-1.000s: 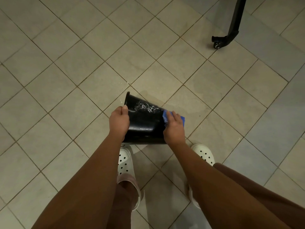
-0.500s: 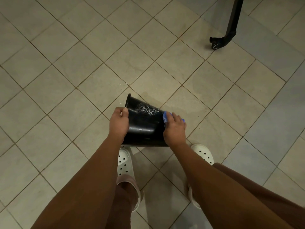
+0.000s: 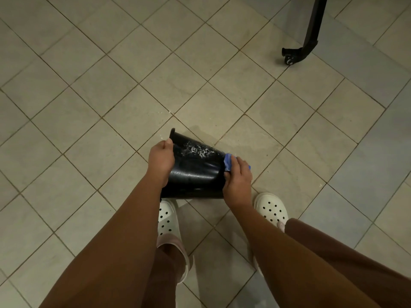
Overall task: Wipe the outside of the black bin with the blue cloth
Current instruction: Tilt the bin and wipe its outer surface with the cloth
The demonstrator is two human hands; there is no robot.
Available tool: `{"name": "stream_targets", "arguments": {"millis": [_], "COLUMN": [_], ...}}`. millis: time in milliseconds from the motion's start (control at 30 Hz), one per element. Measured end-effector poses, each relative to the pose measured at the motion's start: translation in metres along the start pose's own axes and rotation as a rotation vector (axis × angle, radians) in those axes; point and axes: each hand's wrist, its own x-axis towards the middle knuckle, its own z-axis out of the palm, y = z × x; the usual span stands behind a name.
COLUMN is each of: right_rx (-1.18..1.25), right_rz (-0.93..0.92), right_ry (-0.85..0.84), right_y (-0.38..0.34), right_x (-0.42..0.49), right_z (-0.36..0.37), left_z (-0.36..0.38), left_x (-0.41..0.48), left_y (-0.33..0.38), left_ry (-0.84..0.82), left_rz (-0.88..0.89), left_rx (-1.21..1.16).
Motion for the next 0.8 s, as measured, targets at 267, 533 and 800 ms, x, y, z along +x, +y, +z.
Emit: {"name": "stream_targets", "arguments": {"millis": [267,533,800], "right_rx": [-0.144,-0.104,-0.196], "right_rz": [-0.168,0.093,-0.078], "right_ry": [-0.070,-0.040,-0.125], "right_y": [-0.026,-0.018,-0.029], "right_x": [-0.027,0.002,-0.001], "right_z": [0.021,0.005,0.011], "left_z": [0.003,0.004,-0.001], "left_x": [-0.003,-0.008,-0.009], "left_y": [-0.011,-0.015,-0.017], "left_ry": [0.031,0.062,0.041], "left_rz": [0.076,0.120,0.120], "left_rx": [0.038,0.062,0.014]}}
